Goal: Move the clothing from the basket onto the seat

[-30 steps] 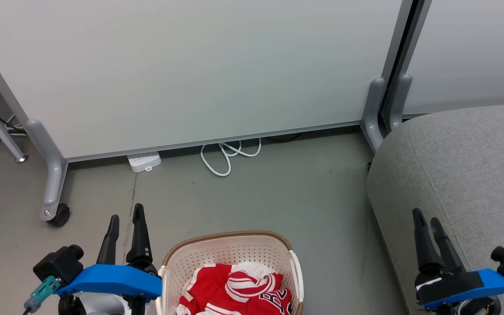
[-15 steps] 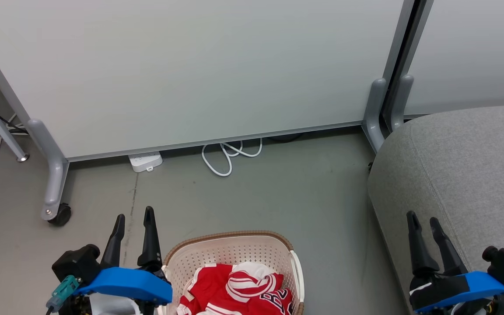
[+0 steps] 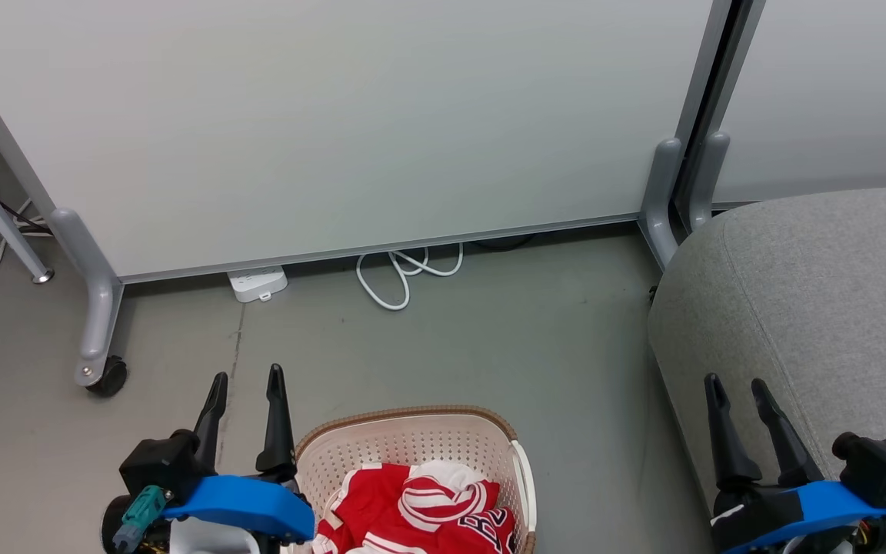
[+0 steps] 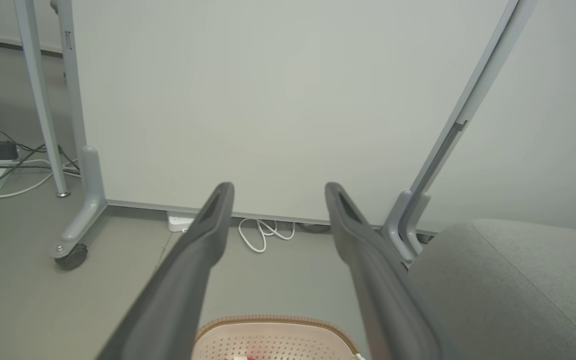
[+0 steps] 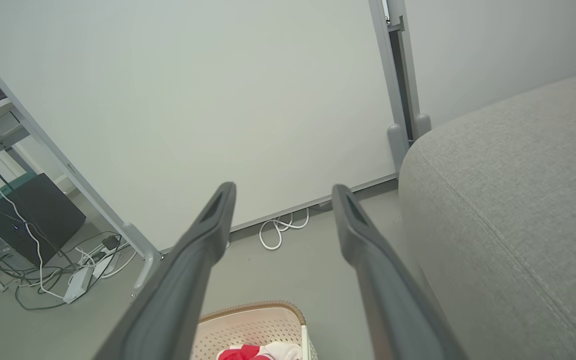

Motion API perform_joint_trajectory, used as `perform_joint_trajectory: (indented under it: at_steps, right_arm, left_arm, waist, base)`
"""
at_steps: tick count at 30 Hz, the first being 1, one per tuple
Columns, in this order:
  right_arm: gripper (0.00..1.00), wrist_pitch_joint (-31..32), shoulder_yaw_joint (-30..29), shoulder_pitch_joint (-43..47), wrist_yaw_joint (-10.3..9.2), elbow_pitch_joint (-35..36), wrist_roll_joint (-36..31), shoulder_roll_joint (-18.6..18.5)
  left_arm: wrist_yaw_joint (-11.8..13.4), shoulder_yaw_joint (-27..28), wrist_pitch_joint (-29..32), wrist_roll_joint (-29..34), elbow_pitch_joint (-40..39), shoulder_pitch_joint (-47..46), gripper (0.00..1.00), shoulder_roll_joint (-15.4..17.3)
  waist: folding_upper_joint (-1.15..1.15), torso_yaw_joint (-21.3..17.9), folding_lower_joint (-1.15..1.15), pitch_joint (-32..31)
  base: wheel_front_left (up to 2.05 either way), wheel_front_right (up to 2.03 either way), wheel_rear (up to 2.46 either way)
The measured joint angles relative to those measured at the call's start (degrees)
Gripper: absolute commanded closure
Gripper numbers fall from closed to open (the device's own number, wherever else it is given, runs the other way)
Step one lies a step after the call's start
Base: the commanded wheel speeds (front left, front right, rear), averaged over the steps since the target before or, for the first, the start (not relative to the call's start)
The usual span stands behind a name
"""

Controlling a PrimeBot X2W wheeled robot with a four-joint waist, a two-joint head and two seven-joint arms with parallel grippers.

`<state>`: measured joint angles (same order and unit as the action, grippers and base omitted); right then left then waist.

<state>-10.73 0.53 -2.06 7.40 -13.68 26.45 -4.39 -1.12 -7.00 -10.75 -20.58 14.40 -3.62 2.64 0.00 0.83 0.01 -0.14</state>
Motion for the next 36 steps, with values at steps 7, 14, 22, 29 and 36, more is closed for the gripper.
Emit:
perform_joint_trajectory:
  at_steps: [7, 14, 22, 29, 36]
  right_arm:
    - [0.0, -0.8, 0.4, 0.1, 0.0, 0.0, -3.4, 0.0]
    - [0.0, -1.6, 0.9, 0.2, 0.01, -0.3, -6.7, -0.3]
    - [0.0, -2.6, 1.4, 0.2, 0.01, -0.7, -10.3, -0.4]
    - [0.0, -3.3, 2.0, 0.3, 0.02, -1.1, -13.3, -0.5]
    - [0.0, -4.0, 2.5, 0.4, 0.02, -1.5, -15.9, -0.7]
  left_arm:
    - [0.0, -0.6, -0.9, 3.5, 0.2, 0.0, 0.0, 0.0]
    - [0.0, -1.0, -1.6, 6.9, 0.5, 0.0, 0.0, 0.1]
    - [0.0, -1.5, -2.6, 10.2, 0.6, 0.0, 0.0, 0.1]
    - [0.1, -1.9, -3.3, 13.2, 1.1, 0.1, 0.0, 0.1]
    - [0.1, -2.3, -4.0, 15.8, 1.6, 0.2, 0.0, 0.2]
  waist:
    - [0.0, 0.0, 0.0, 0.0]
    - [0.0, 0.1, 0.0, 0.0]
    - [0.0, 0.1, -0.01, -0.2]
    - [0.0, 0.2, 0.0, -0.3]
    - [0.0, 0.1, 0.0, -0.5]
  base:
    - [0.0, 0.0, 0.0]
    - [0.0, 0.0, 0.0]
    - [0.0, 0.0, 0.0]
    - [0.0, 0.0, 0.0]
    - [0.0, 0.0, 0.0]
